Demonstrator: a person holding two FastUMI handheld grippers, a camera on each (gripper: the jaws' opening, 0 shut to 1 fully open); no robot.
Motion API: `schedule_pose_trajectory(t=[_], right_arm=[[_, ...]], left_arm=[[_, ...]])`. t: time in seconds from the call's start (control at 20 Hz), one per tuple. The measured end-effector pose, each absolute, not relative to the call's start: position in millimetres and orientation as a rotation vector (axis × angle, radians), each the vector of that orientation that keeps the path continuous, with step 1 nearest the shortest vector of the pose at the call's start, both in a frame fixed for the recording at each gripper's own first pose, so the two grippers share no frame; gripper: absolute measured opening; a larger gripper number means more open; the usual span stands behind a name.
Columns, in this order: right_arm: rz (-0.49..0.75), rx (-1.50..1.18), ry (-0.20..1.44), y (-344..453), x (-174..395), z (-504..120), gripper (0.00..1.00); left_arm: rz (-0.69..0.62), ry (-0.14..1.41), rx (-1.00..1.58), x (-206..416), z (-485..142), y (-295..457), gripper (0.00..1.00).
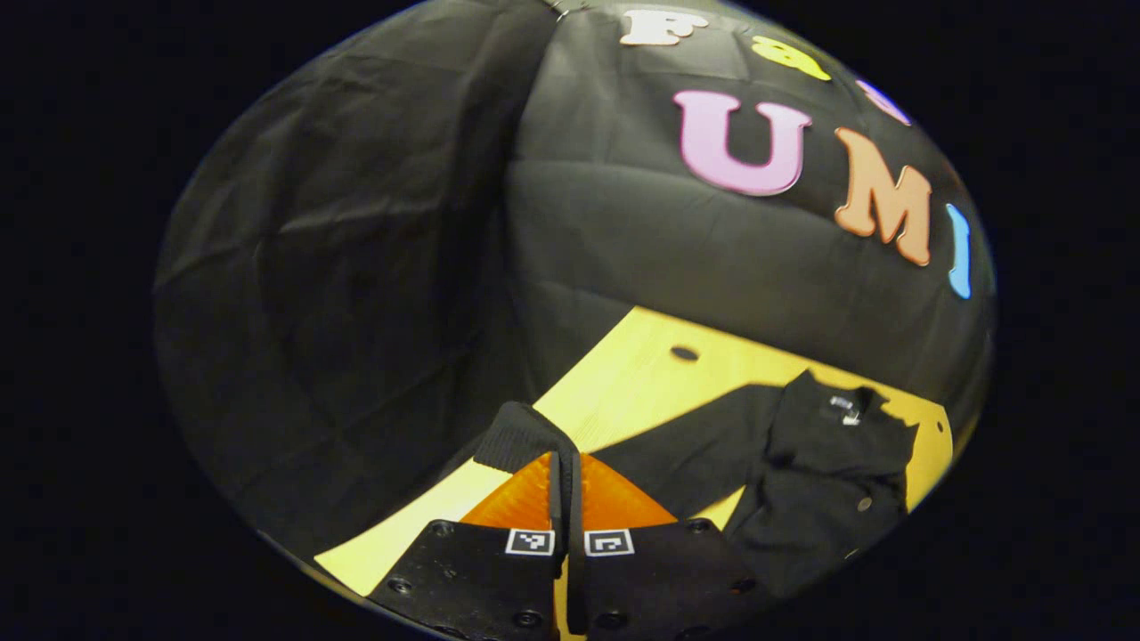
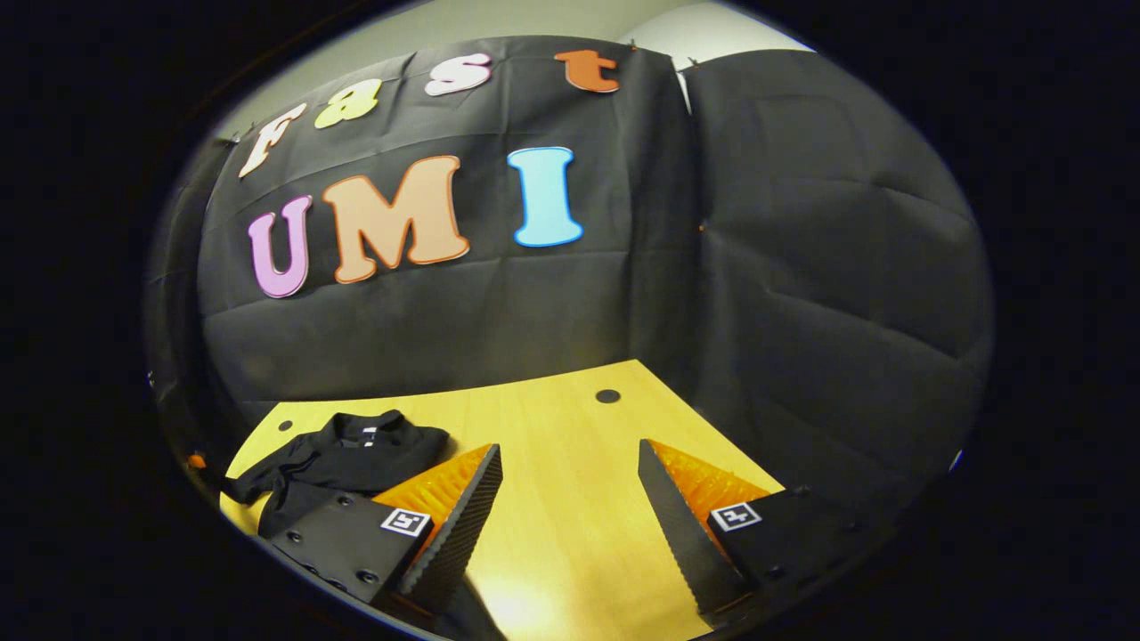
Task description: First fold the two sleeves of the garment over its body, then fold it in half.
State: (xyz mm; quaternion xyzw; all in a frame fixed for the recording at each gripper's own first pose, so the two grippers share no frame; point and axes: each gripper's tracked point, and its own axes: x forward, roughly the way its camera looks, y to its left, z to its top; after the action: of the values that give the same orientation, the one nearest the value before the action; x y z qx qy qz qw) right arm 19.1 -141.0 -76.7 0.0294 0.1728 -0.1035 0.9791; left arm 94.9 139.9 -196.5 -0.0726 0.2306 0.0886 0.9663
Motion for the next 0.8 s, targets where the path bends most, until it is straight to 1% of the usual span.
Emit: schedule_pose_trajectory(t=[0.1, 0.15, 0.3, 0.55, 0.6, 0.75, 0.8], right_arm=[[-0.248, 0.059, 0.349, -164, 4, -82, 0.96], [-0.264, 0.062, 0.352, -173, -4, -84, 0.98], [-0.304, 0.092, 0.362, -196, -26, -92, 0.98], [-0.364, 0.108, 0.382, -228, -57, -101, 0.98], [-0.372, 0.109, 0.387, -232, -63, -102, 0.96], [-0.386, 0.133, 0.41, -244, -79, -110, 0.98], [-0.388, 0.148, 0.414, -248, -84, -122, 0.96]], left_arm=[[0.091, 0.413, -0.094, 138, -171, 93, 0.0], [0.037, 0.385, -0.074, 156, -159, 66, 0.0], [-0.118, 0.342, -0.026, 190, -132, -32, 0.0], [-0.364, 0.348, -0.036, 204, -127, -205, 0.0], [-0.409, 0.354, -0.034, 202, -132, -234, 0.0], [-0.515, 0.384, -0.011, 192, -153, -316, 0.0], [-0.533, 0.39, 0.003, 188, -158, -335, 0.0]])
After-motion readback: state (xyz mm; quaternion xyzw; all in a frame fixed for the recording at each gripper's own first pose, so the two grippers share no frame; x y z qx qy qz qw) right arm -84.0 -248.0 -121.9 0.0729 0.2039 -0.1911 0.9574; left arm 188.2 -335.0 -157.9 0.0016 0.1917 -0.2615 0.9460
